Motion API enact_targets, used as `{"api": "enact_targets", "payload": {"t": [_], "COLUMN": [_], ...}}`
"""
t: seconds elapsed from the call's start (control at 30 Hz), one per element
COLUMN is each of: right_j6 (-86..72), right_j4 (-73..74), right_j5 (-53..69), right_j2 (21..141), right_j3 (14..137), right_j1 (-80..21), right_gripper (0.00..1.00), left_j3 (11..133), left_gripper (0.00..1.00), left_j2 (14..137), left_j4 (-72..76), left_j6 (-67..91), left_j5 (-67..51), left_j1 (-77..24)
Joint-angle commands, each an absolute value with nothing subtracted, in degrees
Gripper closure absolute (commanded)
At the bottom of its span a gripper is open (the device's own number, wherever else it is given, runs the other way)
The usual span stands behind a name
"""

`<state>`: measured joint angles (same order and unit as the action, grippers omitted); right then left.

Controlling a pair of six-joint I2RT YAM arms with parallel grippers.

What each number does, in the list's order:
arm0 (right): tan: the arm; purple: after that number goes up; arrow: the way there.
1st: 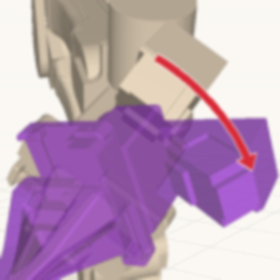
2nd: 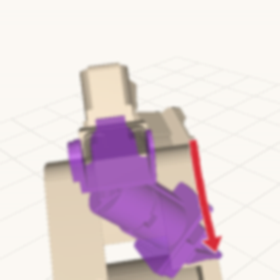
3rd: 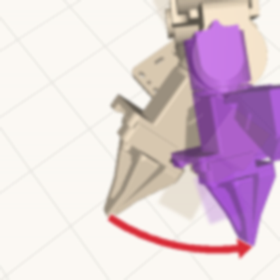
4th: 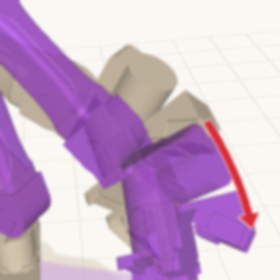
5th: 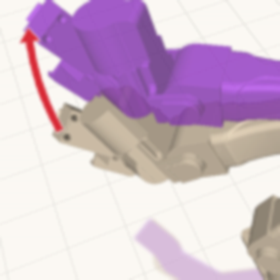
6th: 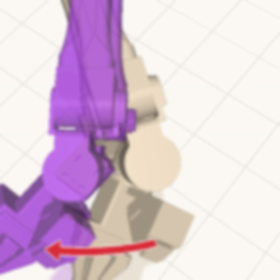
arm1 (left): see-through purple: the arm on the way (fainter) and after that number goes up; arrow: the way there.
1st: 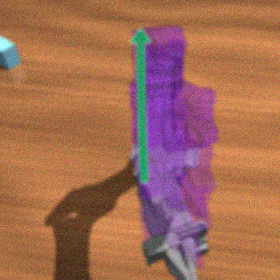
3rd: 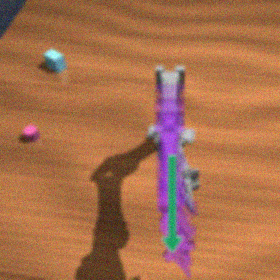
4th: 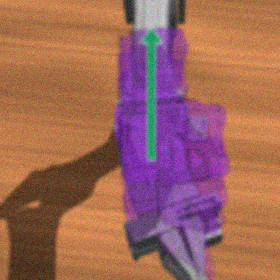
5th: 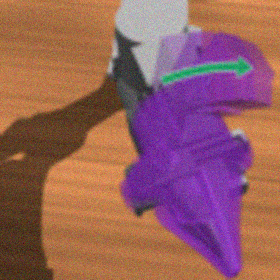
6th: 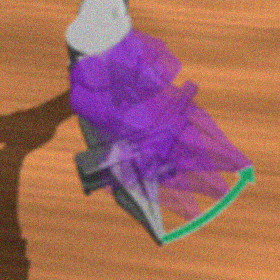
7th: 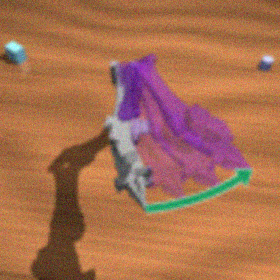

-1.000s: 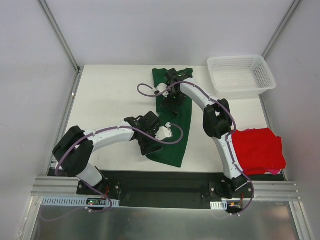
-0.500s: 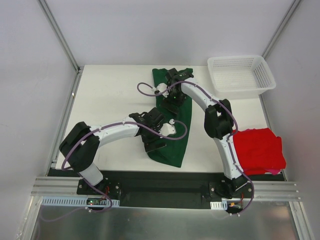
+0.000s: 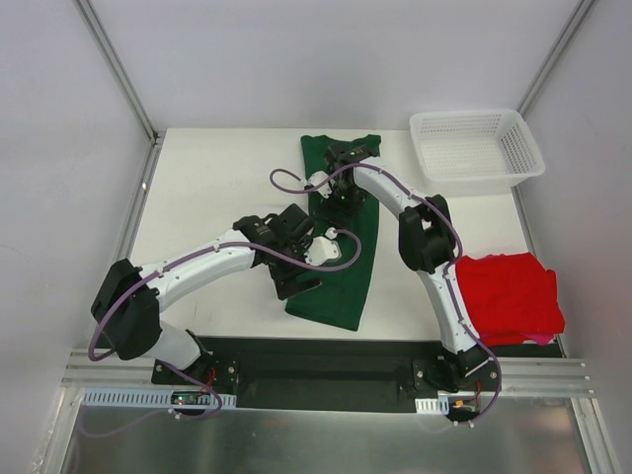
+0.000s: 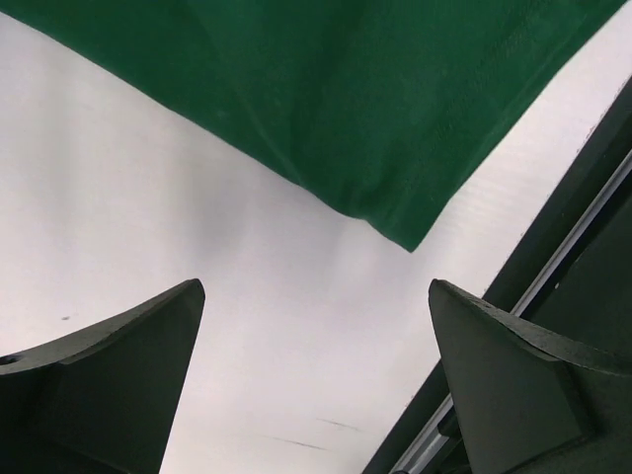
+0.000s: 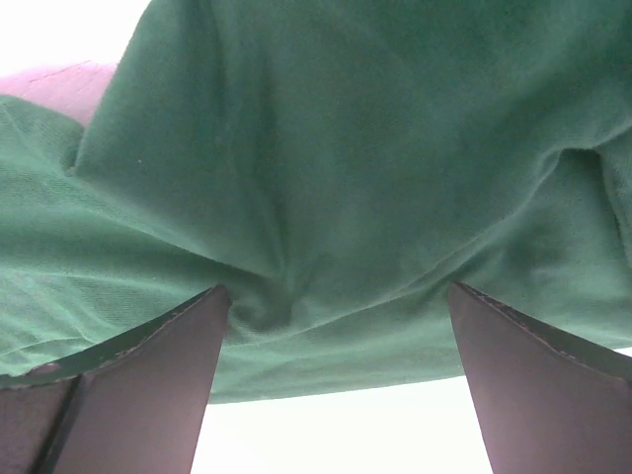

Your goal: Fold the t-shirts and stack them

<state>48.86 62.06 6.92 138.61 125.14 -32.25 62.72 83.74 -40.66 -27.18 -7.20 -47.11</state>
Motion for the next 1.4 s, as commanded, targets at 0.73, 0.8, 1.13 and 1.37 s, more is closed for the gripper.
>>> {"api": "enact_targets", "payload": {"t": [0.73, 0.8, 1.13, 1.37], "right_j6": [45.70, 46.23, 49.48, 49.14], "right_j4": [47.92, 46.41, 37.11, 33.66], "right_j5": [3.61, 2.55, -1.76, -2.73], "right_j2": [128.49, 129.46, 135.61, 135.89], "right_j3": [126.83, 126.30, 130.08, 130.61], "right_j1": [-28.39, -27.78, -27.25, -26.98], "right_gripper": [0.04, 0.03, 0.03, 0.04], "left_j3": [67.76, 68.90, 69.00, 67.15], "left_gripper": [0.04, 0.04, 0.02, 0.02], "left_j2": [105.20, 105.64, 103.27, 102.74], "left_j4": [-22.41, -22.59, -29.08, -30.94], "left_j6": [-26.81, -26.19, -24.96, -23.30], "left_j5": [-12.13, -11.69, -15.64, -17.67], "left_j1": [-44.47, -44.47, -46.93, -50.27]}}
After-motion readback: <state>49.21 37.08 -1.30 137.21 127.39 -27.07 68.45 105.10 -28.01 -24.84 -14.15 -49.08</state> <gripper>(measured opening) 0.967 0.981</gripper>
